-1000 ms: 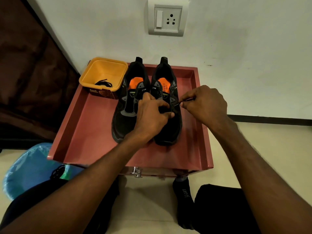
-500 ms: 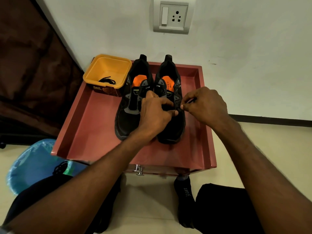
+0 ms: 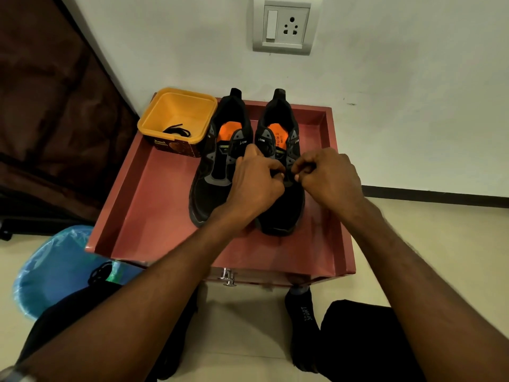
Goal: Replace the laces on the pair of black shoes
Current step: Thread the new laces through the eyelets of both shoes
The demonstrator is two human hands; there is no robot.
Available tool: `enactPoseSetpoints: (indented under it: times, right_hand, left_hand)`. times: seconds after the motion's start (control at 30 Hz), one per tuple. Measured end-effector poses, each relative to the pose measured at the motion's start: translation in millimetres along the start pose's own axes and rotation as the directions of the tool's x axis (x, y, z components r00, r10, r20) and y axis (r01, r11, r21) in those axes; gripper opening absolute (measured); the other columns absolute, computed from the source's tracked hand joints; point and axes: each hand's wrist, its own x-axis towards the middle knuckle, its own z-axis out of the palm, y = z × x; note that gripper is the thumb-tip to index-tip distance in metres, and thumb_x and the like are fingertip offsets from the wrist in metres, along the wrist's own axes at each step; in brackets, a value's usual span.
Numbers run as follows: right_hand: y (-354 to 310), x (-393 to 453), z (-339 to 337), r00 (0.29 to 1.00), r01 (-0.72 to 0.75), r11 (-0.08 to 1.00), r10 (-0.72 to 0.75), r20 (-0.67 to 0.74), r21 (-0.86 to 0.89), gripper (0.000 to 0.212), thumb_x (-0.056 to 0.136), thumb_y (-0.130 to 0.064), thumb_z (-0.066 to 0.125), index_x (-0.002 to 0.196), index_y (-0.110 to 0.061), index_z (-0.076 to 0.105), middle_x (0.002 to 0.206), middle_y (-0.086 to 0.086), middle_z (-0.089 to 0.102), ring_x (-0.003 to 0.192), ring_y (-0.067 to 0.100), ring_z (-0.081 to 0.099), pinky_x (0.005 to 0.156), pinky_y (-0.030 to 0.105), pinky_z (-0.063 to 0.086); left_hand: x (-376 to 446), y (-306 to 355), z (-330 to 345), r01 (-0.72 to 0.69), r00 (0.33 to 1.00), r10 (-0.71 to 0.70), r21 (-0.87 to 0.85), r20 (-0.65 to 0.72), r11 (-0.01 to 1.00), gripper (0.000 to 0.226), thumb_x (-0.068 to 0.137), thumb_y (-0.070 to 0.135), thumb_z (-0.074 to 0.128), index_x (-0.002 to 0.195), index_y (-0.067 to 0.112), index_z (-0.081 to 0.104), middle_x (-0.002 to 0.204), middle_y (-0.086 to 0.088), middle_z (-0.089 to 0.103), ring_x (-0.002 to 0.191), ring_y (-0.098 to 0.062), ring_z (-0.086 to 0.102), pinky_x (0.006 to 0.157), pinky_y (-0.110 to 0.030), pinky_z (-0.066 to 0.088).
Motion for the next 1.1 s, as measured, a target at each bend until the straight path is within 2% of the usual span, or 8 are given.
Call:
enactPoseSetpoints:
  times: [0.13,0.23,0.43,0.6,0.73,0.87,1.0,1.1]
  right_hand:
    - [-0.9,-0.5,3.5,0.998,0.051,0.999,-0.05,-0.046,0.019,0.047,0.083,-0.003,0.067,0.113,-0.038,0.071,0.076,-0.013,0.069,0.077,0.011,0.067,0.066,0.028,0.053]
    - [-6.3,-3.0,3.2,0.988,0.147,0.989,-0.147,0.038,-0.007,0.068,0.086,-0.002,0.062,0.141,-0.04,0.057,0.095,-0.021,0.059,0.087,0.01,0.06,0.066,0.027,0.046]
    - [-5.8,2.1,14.0,0.989,0.14,0.99,-0.14,0.049,0.002,0.038,0.104,-0.02,0.053,0.137,-0.037,0.059,0.111,-0.011,0.047,0.095,0.01,0.054,0.065,0.017,0.039]
    - [-1.6,4.6,11.2,0.987,0.138,0.99,-0.136,0.086,-0.012,0.036,0.101,-0.023,0.058,0.134,-0.04,0.059,0.112,-0.009,0.047,0.099,0.014,0.056,0.077,0.031,0.052]
    - [0.2,6.8,7.4,0.988,0.122,0.992,-0.118,0.104,-0.028,0.037,0.101,-0.027,0.06,0.136,-0.04,0.059,0.114,-0.006,0.048,0.099,0.015,0.054,0.067,0.022,0.042]
    - [-1.2,6.7,6.2,0.988,0.104,0.995,-0.102,0.114,-0.01,0.035,0.102,-0.026,0.061,0.135,-0.038,0.062,0.115,-0.004,0.046,0.101,0.016,0.054,0.074,0.026,0.048]
    - [-2.7,5.3,4.0,0.989,0.093,0.996,-0.091,0.116,-0.017,0.032,0.099,-0.025,0.064,0.129,-0.037,0.066,0.118,-0.005,0.046,0.108,0.017,0.054,0.077,0.027,0.051]
    - [-4.7,7.0,2.7,0.982,0.189,0.98,-0.19,0.012,0.062,0.04,0.086,-0.008,0.068,0.117,-0.033,0.074,0.13,-0.007,0.05,0.124,0.017,0.051,0.095,0.031,0.053]
  left_hand:
    - [4.1,3.8,-2.3,0.005,0.999,-0.008,0.059,0.045,0.998,0.016,0.095,0.024,0.071,0.109,0.016,0.076,0.115,-0.005,0.039,0.108,-0.029,0.05,0.092,-0.044,0.053]
    - [4.0,6.0,-4.3,-0.01,0.997,0.0,0.129,0.072,0.992,0.013,0.096,0.023,0.068,0.104,0.014,0.072,0.118,-0.009,0.04,0.105,-0.031,0.051,0.081,-0.041,0.051]
    - [1.7,11.1,-11.3,-0.071,0.996,0.059,0.21,0.064,0.975,0.028,0.102,0.036,0.06,0.116,0.014,0.069,0.122,-0.013,0.046,0.085,-0.022,0.051,0.069,-0.032,0.04]
    - [0.0,9.3,-24.4,-0.136,0.991,0.127,0.253,0.052,0.958,0.023,0.1,0.036,0.062,0.11,0.02,0.074,0.114,-0.005,0.048,0.096,-0.024,0.058,0.07,-0.03,0.034]
    - [1.9,5.4,-41.2,-0.195,0.98,0.196,0.092,-0.011,0.977,0.011,0.096,0.025,0.069,0.094,0.015,0.074,0.104,0.0,0.049,0.09,-0.015,0.057,0.068,-0.032,0.055]
    - [9.5,5.4,-72.4,-0.132,0.988,0.115,-0.167,-0.107,0.977,0.009,0.098,0.02,0.07,0.096,0.012,0.071,0.113,-0.009,0.053,0.088,-0.017,0.069,0.057,-0.026,0.062]
    - [4.8,2.9,-109.3,-0.248,0.961,0.137,-0.533,-0.238,0.809,0.01,0.103,0.014,0.063,0.096,0.02,0.059,0.118,-0.028,0.058,0.096,-0.023,0.075,0.063,-0.035,0.064]
    - [5.5,-8.6,-100.4,-0.264,0.937,0.157,-0.336,-0.313,0.904,0.006,0.102,0.019,0.062,0.097,0.02,0.064,0.111,-0.019,0.059,0.085,-0.016,0.071,0.066,-0.03,0.062]
